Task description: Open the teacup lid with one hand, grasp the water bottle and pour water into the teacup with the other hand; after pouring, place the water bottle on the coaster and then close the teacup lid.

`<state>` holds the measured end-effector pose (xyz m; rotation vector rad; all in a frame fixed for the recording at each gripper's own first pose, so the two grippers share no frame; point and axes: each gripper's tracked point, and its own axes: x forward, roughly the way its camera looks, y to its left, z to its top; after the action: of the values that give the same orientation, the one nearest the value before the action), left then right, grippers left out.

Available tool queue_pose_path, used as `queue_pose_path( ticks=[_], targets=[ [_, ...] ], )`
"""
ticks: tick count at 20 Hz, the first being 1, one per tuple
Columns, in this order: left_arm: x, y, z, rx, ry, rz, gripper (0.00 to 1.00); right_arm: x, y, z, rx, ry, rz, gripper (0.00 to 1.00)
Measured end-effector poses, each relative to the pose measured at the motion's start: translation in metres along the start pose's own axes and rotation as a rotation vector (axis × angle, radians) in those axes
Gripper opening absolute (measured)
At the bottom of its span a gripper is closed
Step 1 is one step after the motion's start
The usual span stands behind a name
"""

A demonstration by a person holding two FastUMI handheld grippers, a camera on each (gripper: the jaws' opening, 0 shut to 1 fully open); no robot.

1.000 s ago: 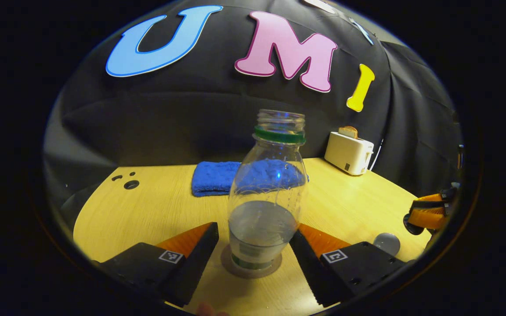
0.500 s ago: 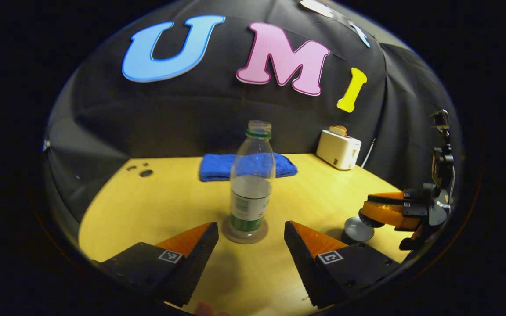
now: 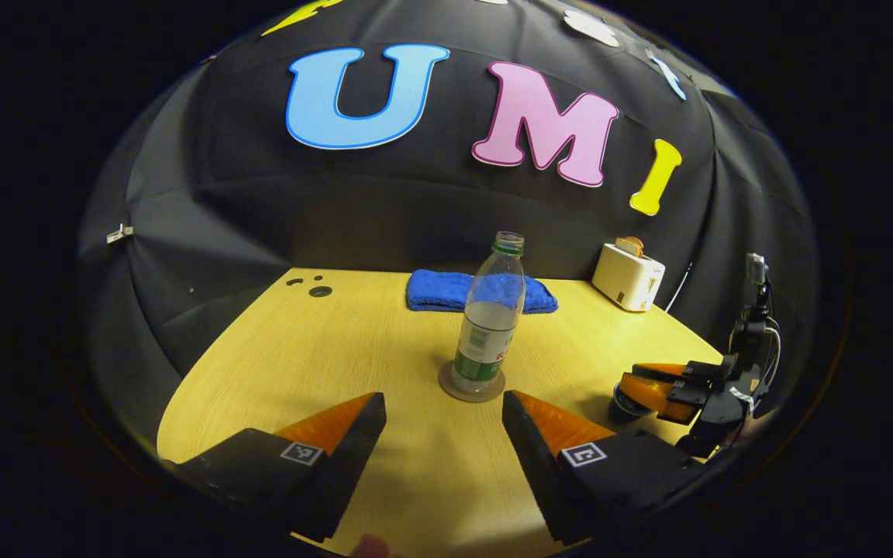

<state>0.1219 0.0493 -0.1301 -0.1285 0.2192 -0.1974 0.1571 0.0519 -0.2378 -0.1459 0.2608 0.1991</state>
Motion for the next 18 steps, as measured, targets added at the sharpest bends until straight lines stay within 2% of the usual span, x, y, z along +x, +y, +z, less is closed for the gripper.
queue_pose_path(
  ticks=[1, 2, 3, 4, 7, 8, 9, 10, 15, 18],
  targets=[
    [0.0, -0.003, 0.0, -0.004, -0.001, -0.004, 0.96, 0.0, 0.001, 0.0, 0.0, -0.003, 0.0, 0.27],
    [0.001, -0.007, 0.0, -0.006, -0.002, -0.011, 0.96, 0.0, 0.001, 0.0, -0.004, -0.005, -0.001, 0.24],
    [0.001, -0.011, 0.0, -0.008, -0.004, -0.015, 0.95, -0.001, 0.001, -0.001, -0.007, -0.004, 0.0, 0.35],
    [0.001, -0.015, 0.0, -0.01, -0.003, -0.018, 0.95, -0.001, 0.0, 0.0, -0.009, -0.004, 0.0, 0.28],
    [-0.001, -0.028, 0.002, -0.002, -0.004, -0.02, 0.96, -0.004, 0.003, -0.002, 0.015, 0.018, 0.021, 0.44],
    [-0.002, -0.032, 0.008, 0.005, -0.017, -0.017, 0.92, -0.006, 0.002, 0.003, 0.022, 0.019, 0.024, 0.62],
    [-0.004, -0.035, 0.017, 0.016, -0.037, -0.01, 0.96, -0.015, -0.005, 0.013, 0.017, 0.009, 0.012, 0.81],
    [-0.005, -0.037, 0.025, 0.028, -0.054, 0.0, 0.96, -0.02, -0.01, 0.027, 0.016, -0.007, 0.001, 1.0],
    [-0.026, -0.043, 0.082, 0.015, -0.148, 0.11, 0.96, -0.056, -0.037, 0.088, 0.036, -0.056, -0.044, 0.98],
    [-0.053, -0.058, 0.112, 0.059, -0.188, 0.189, 0.95, -0.089, -0.05, 0.127, 0.06, -0.09, -0.06, 0.98]
  ],
)
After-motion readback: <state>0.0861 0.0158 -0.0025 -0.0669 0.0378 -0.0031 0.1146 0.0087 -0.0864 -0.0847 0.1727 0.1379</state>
